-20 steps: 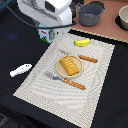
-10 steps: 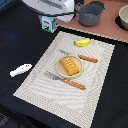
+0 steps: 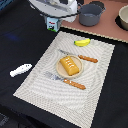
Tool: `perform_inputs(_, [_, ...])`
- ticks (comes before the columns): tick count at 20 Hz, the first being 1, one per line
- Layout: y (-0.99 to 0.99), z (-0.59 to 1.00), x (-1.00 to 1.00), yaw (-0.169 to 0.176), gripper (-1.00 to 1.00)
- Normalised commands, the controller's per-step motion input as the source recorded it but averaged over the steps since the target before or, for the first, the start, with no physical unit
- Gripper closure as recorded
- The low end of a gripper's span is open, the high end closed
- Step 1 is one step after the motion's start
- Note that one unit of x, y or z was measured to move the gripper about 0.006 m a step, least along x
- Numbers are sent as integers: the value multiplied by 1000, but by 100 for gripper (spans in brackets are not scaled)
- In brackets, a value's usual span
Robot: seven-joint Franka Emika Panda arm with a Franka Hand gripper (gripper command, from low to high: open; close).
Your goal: Interact with the objects in diverse but meaningful ways.
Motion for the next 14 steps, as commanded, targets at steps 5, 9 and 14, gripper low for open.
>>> perform_inputs(5, [0,-367,-439,-21,100])
perform_inputs(9, [0,-381,-359,-93,100])
perform_inputs(14, [-3,-359,-307,-196,100])
